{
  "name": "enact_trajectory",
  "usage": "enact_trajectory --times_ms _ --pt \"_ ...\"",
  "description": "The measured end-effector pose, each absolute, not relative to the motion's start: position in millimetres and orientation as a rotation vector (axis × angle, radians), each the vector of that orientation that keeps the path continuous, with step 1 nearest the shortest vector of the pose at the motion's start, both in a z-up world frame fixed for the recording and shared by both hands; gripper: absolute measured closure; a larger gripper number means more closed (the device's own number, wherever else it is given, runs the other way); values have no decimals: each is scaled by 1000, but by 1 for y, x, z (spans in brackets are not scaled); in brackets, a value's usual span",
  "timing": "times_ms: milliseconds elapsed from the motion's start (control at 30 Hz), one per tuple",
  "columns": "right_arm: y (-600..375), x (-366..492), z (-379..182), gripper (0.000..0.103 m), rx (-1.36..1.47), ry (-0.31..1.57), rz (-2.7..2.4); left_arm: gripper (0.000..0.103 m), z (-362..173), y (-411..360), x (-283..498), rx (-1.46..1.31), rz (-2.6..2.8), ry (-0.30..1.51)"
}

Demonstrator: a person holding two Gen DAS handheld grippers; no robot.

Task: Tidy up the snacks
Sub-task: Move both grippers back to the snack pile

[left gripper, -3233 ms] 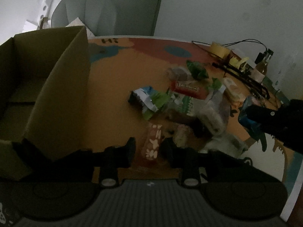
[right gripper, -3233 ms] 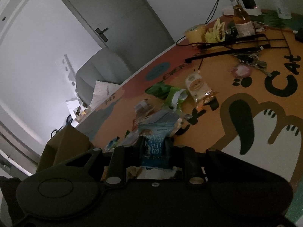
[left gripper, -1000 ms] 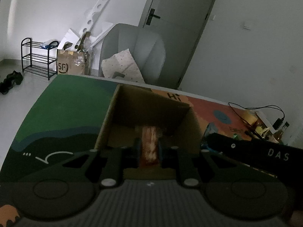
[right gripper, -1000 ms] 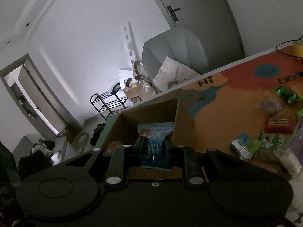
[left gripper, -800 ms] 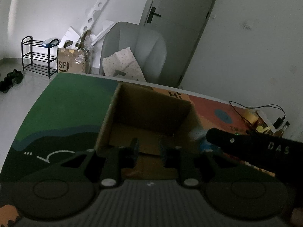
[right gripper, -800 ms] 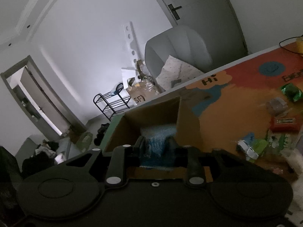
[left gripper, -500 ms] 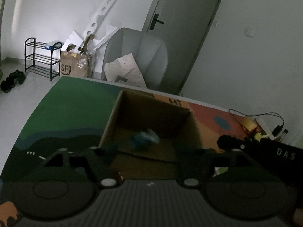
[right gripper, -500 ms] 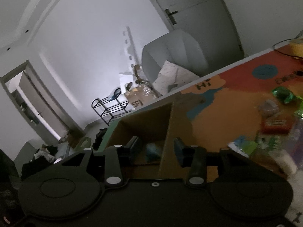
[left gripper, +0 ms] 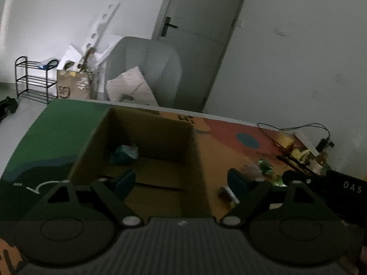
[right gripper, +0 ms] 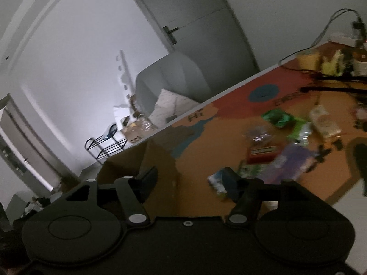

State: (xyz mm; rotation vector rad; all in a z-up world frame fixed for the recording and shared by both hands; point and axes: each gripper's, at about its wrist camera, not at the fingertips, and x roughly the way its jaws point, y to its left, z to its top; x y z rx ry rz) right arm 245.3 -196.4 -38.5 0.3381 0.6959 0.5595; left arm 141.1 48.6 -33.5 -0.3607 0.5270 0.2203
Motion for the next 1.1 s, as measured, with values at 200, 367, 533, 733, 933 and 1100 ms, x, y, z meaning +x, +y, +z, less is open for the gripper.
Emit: enact_trajectory --times_ms 200,367,533,733,933,1100 --pt "-222 242 -41 36 344 689 510 14 -32 25 144 -339 168 526" --pt "-242 243 -45 35 359 692 470 14 -33 8 146 -333 109 535" --pt "-258 243 -52 35 376 699 440 14 -36 -15 150 -300 57 544" --pt "-271 244 -62 35 384 715 418 15 -44 -32 155 -272 20 555" --pt "-283 249 -78 36 423 750 400 22 -55 -41 162 -279 -2 586" --pt "-286 254 -86 37 443 766 402 39 -64 -48 172 -272 -18 623"
